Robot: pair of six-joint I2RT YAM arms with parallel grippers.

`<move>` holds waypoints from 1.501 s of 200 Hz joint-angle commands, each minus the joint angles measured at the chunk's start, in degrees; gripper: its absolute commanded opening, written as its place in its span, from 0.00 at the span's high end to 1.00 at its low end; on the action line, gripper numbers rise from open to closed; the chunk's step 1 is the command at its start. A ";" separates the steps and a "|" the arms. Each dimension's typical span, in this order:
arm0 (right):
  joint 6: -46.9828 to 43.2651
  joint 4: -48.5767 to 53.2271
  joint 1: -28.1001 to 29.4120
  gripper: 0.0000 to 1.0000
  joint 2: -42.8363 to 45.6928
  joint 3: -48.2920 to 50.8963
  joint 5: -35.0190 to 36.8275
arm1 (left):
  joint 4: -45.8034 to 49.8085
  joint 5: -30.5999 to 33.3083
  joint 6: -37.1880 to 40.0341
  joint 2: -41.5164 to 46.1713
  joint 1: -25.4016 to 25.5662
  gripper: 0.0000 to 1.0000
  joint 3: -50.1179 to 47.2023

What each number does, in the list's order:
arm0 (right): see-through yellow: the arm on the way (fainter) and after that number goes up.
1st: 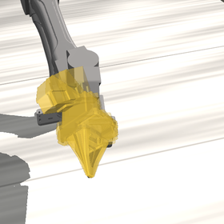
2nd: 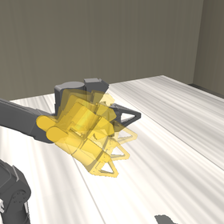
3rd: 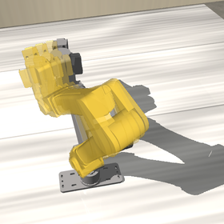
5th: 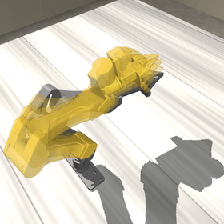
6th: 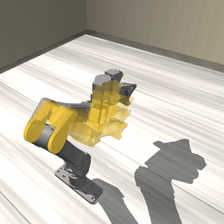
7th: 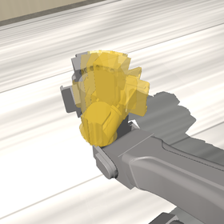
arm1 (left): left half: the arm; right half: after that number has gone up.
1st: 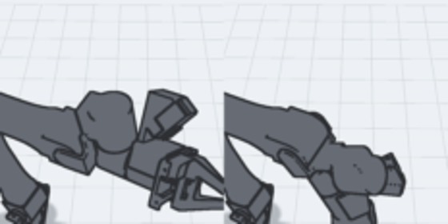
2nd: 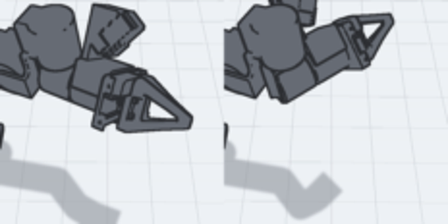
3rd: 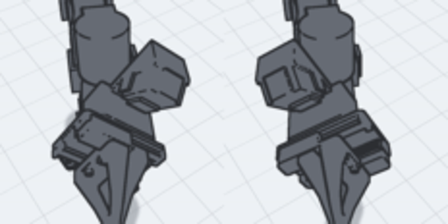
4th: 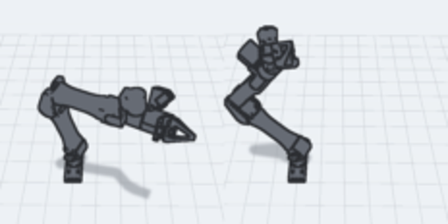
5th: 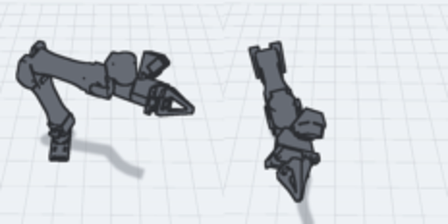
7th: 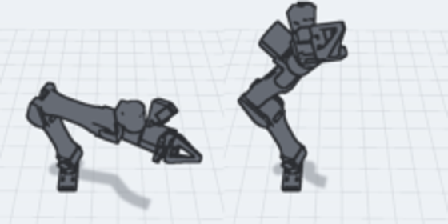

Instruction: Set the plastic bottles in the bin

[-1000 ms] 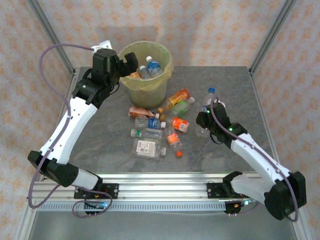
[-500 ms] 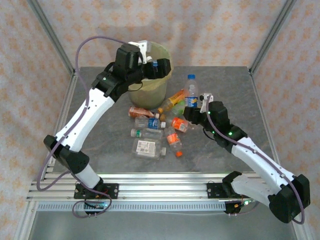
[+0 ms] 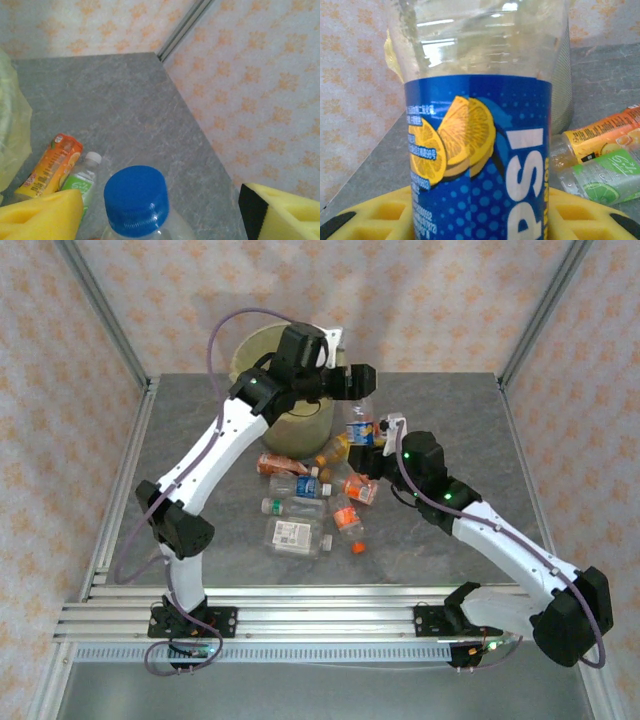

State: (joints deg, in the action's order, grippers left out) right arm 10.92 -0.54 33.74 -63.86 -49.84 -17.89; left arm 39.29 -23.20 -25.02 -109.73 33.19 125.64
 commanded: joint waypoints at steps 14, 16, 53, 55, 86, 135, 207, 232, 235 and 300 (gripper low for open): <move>-1.31 -3.28 0.63 0.54 -0.56 -2.60 -1.05 | 3.58 -0.26 0.85 -1.46 0.04 0.27 2.59; -1.33 -3.32 0.63 0.54 -0.61 -2.62 -1.08 | 3.55 -0.20 0.85 -1.45 0.06 0.28 2.59; -1.36 -3.58 0.63 0.54 -1.44 -3.16 -0.96 | 3.48 0.34 0.93 -1.19 0.09 0.59 2.41; -1.34 -3.55 0.63 0.54 -1.49 -3.20 -1.00 | 3.44 0.46 0.98 -1.12 0.11 0.61 2.41; -1.34 -3.20 0.72 0.53 -2.12 -3.68 -0.56 | 3.08 3.16 2.13 -0.04 0.03 0.81 2.15; -1.07 -0.59 0.72 0.20 -1.68 -5.38 1.19 | 0.84 10.86 6.63 4.53 0.04 0.92 2.54; -0.26 7.40 0.72 0.01 3.50 -6.59 7.76 | -11.89 27.59 14.86 10.22 -4.59 0.93 3.00; 0.48 8.71 0.72 0.01 4.16 -5.83 8.88 | -15.82 28.63 14.91 9.75 -8.35 0.93 5.13; 0.56 8.79 0.72 0.01 4.18 -5.73 8.92 | -16.13 28.83 14.98 9.65 -8.71 0.93 5.48; 2.06 9.06 0.72 0.01 4.18 -4.14 11.04 | -18.63 38.92 24.96 4.19 -12.45 0.93 10.28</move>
State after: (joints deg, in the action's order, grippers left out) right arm 11.97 8.14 34.35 -60.55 -54.50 -8.97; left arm 23.35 9.50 -6.76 -102.06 21.04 133.12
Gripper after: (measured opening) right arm 0.991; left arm 0.304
